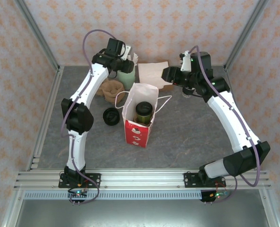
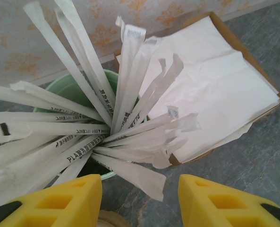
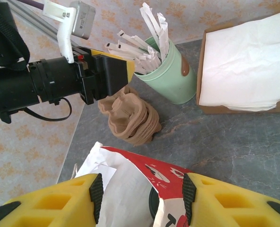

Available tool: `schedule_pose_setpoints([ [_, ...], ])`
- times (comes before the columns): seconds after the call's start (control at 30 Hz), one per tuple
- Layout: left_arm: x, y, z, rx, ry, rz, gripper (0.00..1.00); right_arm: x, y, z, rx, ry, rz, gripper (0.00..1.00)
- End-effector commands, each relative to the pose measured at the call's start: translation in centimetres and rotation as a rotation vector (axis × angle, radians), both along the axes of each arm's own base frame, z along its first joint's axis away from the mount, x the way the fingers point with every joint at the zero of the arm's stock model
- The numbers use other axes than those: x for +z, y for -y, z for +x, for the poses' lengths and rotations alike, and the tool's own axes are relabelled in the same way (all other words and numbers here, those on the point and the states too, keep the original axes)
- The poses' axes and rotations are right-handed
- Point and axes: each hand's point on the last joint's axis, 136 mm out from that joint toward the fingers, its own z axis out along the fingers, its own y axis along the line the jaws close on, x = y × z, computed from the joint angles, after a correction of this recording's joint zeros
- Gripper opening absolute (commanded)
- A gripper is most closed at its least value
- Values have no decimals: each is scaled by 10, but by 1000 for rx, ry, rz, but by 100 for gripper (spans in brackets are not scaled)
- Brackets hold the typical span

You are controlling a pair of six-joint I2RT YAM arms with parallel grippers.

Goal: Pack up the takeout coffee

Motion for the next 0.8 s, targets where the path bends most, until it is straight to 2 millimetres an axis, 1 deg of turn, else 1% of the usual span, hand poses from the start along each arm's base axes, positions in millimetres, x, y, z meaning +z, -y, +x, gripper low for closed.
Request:
schedule_pose_setpoints([
  [0.0, -2, -7, 4, -6, 2, 24, 47, 4, -2, 7, 3, 36, -17, 51],
  [0.17, -5, -7, 8, 2, 9, 27, 46, 0, -4, 8, 11, 23, -21, 51],
  [0.3, -8, -8, 12, 7, 9, 33, 42, -2, -3, 8, 12, 18, -24, 51],
  [0.47, -11, -10, 12, 7, 4, 50, 41, -5, -4, 7, 18, 14, -24, 51],
  [0.6, -13, -11, 13, 12, 3, 60, 38, -7, -5, 10, 17, 14, -25, 51],
  [0.77, -15, -11, 14, 13, 2, 59, 37, -7, -6, 12, 19, 14, -23, 51],
])
